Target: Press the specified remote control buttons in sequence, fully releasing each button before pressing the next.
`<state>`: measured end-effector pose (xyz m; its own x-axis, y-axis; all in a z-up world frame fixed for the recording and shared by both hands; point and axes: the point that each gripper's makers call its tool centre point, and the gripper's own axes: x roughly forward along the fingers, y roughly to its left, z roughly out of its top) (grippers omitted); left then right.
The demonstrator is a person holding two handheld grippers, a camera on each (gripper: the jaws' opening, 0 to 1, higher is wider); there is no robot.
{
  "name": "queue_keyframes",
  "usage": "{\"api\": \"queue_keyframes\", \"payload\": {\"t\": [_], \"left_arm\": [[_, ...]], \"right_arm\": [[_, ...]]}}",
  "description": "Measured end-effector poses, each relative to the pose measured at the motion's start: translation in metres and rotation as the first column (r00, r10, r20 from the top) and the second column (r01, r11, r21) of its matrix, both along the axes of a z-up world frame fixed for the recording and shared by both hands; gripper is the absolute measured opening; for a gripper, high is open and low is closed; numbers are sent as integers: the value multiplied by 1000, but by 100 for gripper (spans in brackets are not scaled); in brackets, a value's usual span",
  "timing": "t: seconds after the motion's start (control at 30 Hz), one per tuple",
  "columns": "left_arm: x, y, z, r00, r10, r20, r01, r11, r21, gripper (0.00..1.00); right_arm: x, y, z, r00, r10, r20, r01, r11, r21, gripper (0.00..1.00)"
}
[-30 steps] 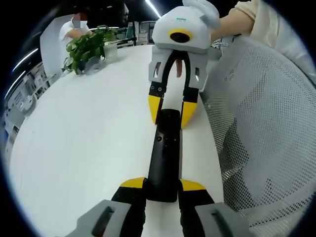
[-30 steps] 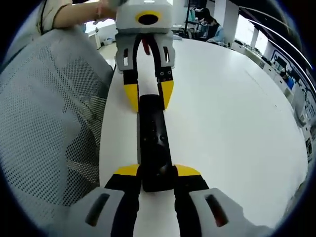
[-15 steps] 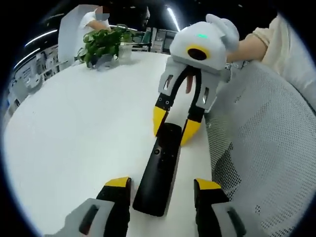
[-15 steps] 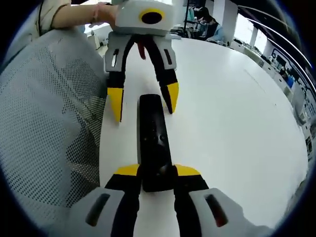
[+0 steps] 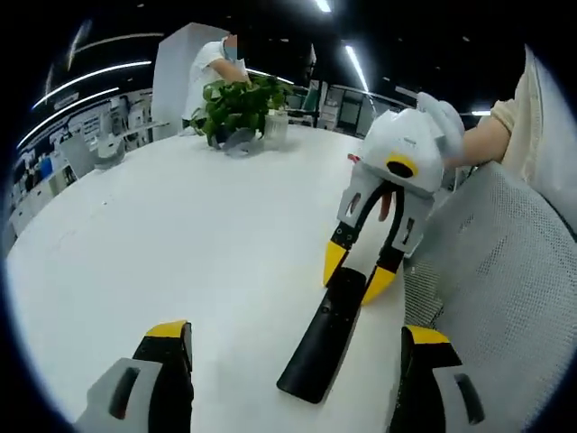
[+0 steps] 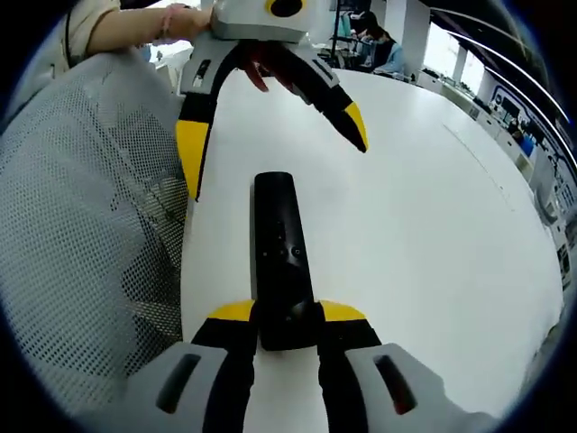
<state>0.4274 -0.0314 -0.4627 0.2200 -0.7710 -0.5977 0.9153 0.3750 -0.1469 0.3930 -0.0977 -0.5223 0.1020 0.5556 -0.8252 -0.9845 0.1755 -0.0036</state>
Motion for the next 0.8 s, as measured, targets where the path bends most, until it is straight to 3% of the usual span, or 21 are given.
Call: {"api": "queue_keyframes", "payload": {"t": [0.17,0.23,0.37,0.47,0.5,0.6,0.67,0.7,0.8], "left_arm": [[12,3,57,989,132,60,-119,976,-181,100],[15,12,72,980,184,81,-165,965,-204,100],[20,36,102,941,304,151,-264,935,-238,100],[15,49,125,910,374,177,-313,902,-299,100],[11,50,137,902,396,173,-320,881,-347,100],[-2,54,156,893,431,129,-336,830,-445,100],[-9,63,169,867,483,125,-365,785,-500,100],[-12,71,176,844,521,128,-389,758,-523,100],[-18,92,180,776,605,178,-444,725,-527,100]], "right_arm": [[1,0,0,1000,-6,0,6,1000,-2,25],[1,0,0,1000,-8,-1,8,1000,-1,25],[1,0,0,1000,-8,-1,8,1000,-1,25],[1,0,0,1000,-9,-2,9,1000,-1,25],[1,0,0,1000,-8,-1,8,1000,-1,25],[1,0,0,1000,-8,-1,8,1000,-2,25],[1,0,0,1000,-9,-2,9,1000,-2,25],[1,0,0,1000,-10,-2,10,1000,-2,25],[1,0,0,1000,-12,-2,12,1000,-4,25]]}}
